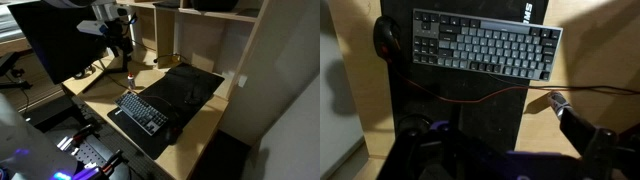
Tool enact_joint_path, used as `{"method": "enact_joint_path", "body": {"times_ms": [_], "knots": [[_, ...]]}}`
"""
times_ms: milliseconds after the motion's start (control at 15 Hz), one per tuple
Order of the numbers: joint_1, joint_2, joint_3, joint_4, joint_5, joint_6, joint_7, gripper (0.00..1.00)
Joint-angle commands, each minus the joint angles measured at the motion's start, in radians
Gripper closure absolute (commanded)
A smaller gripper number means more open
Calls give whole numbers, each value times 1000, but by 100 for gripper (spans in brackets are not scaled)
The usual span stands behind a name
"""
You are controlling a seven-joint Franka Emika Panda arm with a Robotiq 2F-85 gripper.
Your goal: Move the white bottle to the middle shelf
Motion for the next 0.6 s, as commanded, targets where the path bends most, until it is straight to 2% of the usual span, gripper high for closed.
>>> {"method": "enact_joint_path", "body": {"times_ms": [0, 200, 333, 533], "knots": [[3, 0, -3, 2, -1, -3, 1, 0], [0, 4, 2, 16, -18, -75, -2, 0], [23, 0, -21, 9, 40, -48, -42, 0], [33, -4, -28, -7, 112, 37, -35, 0]]}}
